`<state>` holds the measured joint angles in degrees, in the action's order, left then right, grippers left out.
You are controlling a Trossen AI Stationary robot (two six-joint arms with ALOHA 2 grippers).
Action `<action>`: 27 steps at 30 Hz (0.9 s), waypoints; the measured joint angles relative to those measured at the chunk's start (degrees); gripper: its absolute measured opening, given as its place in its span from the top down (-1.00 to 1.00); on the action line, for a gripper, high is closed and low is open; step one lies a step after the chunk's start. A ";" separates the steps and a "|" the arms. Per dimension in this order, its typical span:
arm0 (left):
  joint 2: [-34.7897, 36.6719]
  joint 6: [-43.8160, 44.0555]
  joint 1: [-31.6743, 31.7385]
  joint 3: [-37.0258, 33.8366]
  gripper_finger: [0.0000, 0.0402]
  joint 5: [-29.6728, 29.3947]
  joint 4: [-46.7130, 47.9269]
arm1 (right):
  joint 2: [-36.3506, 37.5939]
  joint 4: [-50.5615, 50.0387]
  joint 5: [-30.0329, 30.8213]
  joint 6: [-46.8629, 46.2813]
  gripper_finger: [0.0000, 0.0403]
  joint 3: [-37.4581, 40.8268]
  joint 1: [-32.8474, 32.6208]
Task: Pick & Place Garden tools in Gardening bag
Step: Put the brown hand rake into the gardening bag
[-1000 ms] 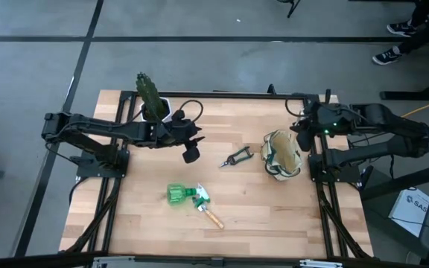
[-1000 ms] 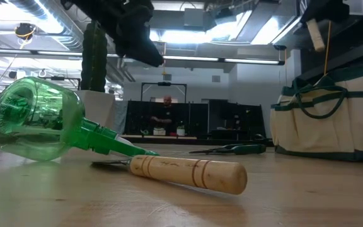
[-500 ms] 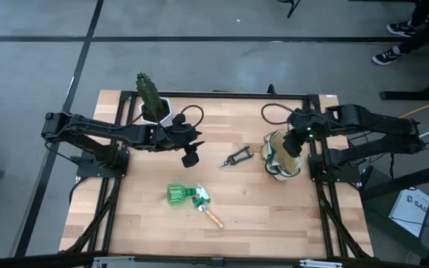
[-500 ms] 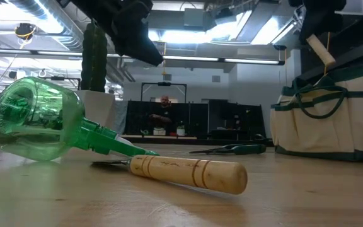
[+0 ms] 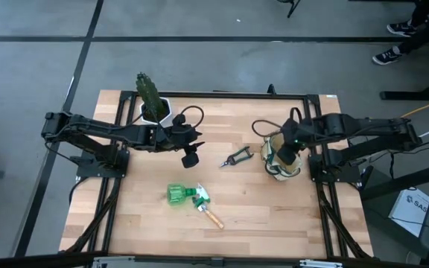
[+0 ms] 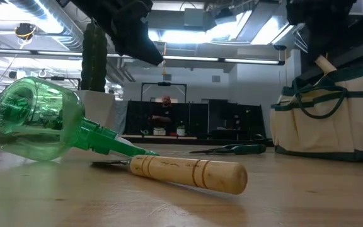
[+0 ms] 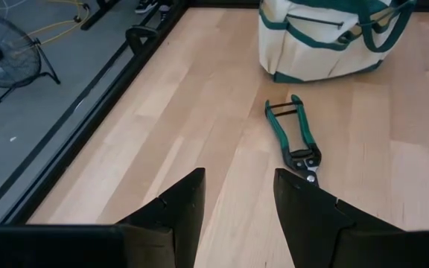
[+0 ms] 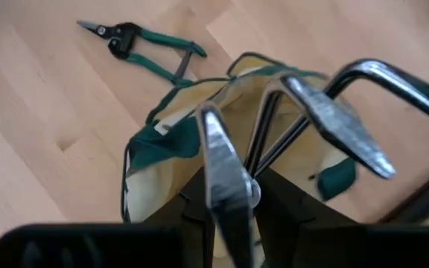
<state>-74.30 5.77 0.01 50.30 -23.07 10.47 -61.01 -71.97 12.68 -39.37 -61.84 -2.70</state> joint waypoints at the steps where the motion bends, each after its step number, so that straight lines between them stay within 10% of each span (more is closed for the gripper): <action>1: 0.00 -0.01 0.00 0.00 0.22 0.00 -0.02 | 0.37 0.86 -0.01 -0.98 0.65 1.11 -0.54; 27: -0.04 -0.05 0.09 0.04 0.22 -0.02 0.01 | 3.41 14.27 3.81 -8.11 0.65 17.35 -5.62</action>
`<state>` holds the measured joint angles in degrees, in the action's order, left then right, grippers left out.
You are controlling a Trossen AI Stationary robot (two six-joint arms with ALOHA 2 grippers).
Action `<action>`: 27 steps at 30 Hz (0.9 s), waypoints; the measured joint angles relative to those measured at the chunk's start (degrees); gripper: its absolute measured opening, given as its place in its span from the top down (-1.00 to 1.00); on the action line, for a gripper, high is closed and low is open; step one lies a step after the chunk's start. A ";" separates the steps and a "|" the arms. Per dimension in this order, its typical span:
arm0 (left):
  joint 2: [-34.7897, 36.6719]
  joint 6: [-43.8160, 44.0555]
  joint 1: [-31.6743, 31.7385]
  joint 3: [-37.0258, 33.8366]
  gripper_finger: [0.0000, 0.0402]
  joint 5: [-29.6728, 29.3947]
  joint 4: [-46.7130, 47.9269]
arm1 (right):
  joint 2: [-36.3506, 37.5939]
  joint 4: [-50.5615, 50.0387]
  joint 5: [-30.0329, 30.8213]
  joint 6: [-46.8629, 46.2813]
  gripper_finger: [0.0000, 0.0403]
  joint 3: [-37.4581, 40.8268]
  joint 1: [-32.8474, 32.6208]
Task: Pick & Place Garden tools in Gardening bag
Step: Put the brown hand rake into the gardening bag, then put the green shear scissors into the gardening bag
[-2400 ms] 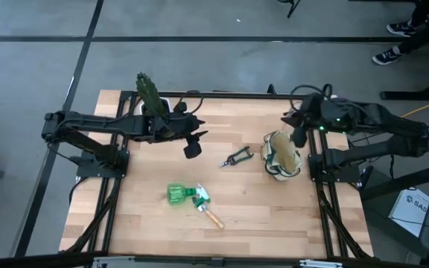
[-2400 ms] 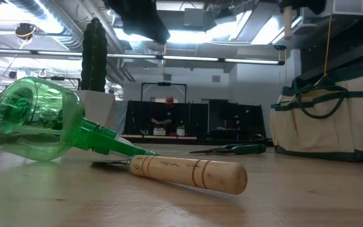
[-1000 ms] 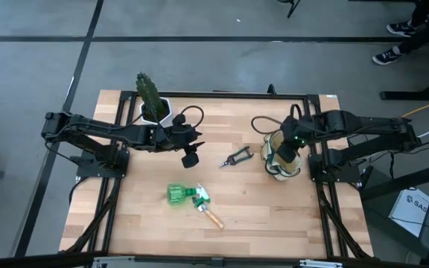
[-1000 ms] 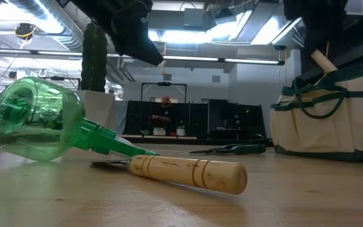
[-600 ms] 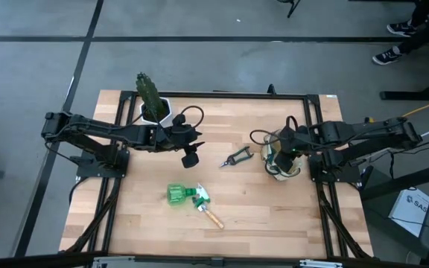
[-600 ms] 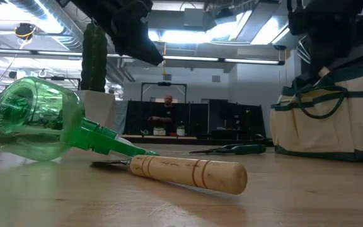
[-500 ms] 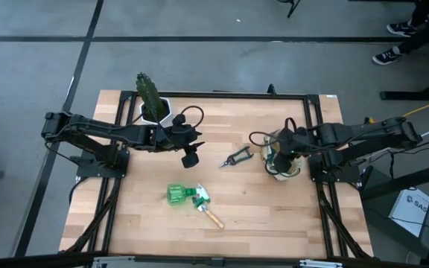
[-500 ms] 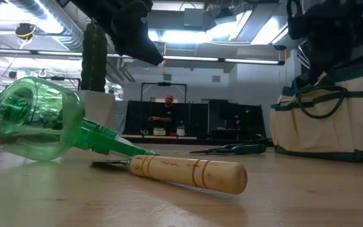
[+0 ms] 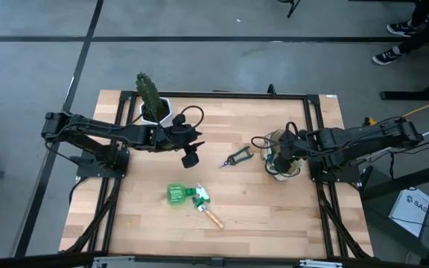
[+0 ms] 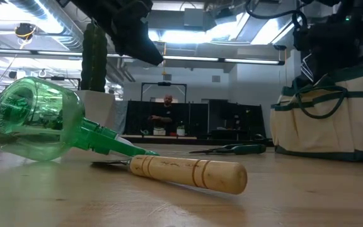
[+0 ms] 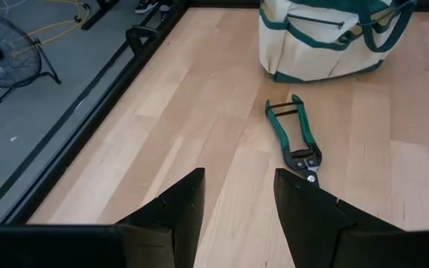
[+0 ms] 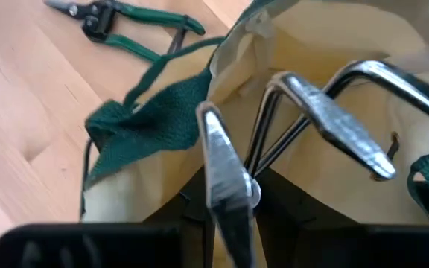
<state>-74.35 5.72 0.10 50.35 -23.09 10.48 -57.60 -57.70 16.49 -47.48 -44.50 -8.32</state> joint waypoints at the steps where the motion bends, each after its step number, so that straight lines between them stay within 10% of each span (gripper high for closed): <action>1: 0.00 0.01 0.00 0.00 0.22 -0.01 0.00 | -0.08 0.29 0.01 -0.80 0.61 0.03 0.02; 11: 0.00 0.07 0.00 0.02 0.22 -0.02 -0.01 | -0.20 0.25 -3.20 -2.65 -0.12 0.05 0.05; 27: 0.00 1.66 0.00 0.02 0.22 0.05 -0.02 | -0.20 -1.28 -6.13 8.48 0.04 -9.43 0.06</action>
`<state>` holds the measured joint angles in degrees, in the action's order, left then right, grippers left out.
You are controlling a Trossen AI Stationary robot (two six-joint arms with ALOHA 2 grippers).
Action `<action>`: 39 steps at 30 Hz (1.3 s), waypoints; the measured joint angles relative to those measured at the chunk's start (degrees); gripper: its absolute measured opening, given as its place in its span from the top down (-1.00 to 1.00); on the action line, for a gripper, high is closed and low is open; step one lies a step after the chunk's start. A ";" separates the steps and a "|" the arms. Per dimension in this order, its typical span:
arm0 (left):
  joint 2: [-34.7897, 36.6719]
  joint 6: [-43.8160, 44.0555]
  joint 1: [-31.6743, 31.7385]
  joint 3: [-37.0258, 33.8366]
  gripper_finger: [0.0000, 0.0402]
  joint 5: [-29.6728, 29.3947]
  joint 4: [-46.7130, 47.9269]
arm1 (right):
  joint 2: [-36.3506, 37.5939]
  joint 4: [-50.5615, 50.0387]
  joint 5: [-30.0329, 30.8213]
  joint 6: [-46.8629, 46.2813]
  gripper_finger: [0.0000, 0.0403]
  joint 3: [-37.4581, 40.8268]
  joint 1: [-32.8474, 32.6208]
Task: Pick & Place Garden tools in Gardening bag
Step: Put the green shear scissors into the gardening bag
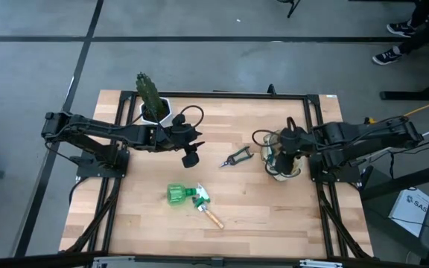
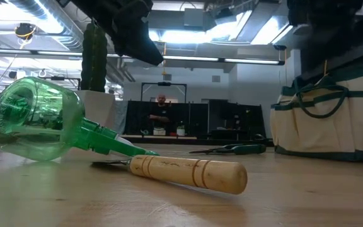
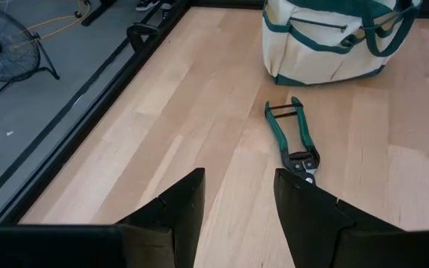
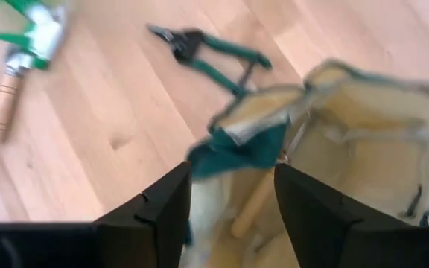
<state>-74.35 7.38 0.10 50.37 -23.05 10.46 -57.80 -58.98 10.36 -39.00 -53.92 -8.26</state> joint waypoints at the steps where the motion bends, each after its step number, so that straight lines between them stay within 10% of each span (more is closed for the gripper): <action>1: 0.00 0.00 0.00 0.00 0.22 0.02 0.00 | 0.00 1.01 0.33 0.86 0.04 -0.38 0.00; 16: 0.00 1.06 -0.04 0.00 0.22 0.24 -0.02 | -7.78 28.12 -1.57 25.04 0.05 -0.86 2.74; 39: 0.00 2.01 -1.31 0.00 0.22 0.22 0.00 | -29.90 31.83 -1.11 45.22 0.06 -0.84 5.03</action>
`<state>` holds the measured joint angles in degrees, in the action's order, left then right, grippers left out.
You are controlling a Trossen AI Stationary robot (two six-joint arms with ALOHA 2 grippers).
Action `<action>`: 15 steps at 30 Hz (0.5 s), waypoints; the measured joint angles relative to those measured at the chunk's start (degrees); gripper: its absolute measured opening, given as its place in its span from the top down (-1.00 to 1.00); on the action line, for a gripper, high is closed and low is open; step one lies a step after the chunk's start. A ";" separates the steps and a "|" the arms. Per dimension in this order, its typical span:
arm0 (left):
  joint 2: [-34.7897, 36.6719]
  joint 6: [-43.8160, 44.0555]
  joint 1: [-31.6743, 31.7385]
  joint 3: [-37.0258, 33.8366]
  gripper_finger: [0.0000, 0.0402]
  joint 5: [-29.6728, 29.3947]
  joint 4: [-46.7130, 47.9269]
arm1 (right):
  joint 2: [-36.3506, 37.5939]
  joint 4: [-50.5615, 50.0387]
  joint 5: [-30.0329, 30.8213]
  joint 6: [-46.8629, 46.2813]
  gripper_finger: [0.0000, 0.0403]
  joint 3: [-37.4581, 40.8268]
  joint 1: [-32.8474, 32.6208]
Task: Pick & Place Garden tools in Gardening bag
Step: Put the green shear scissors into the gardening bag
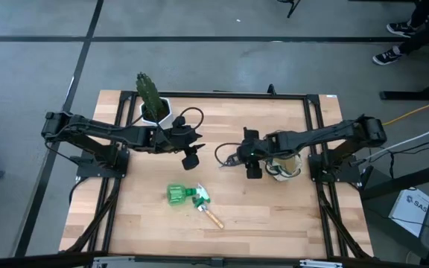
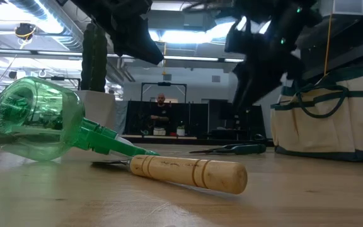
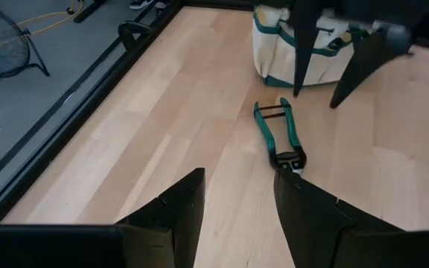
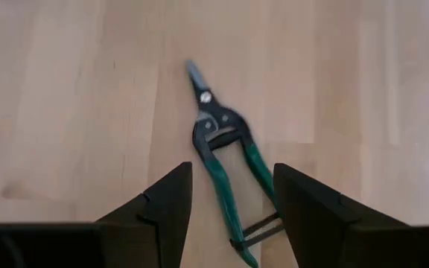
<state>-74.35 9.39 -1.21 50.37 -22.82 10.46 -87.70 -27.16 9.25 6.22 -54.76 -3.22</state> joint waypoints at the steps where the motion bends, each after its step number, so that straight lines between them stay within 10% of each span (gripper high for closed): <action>1: 0.00 -0.02 0.00 0.00 0.22 0.01 0.01 | -1.05 0.13 -0.01 0.51 0.06 0.00 0.00; 15: 0.00 -0.03 0.00 0.00 0.22 0.00 0.02 | -13.23 0.72 -0.27 2.31 0.06 0.03 3.37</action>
<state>-74.35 9.36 -1.21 50.37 -22.83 10.48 -100.93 -26.44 8.97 8.52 -54.73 0.14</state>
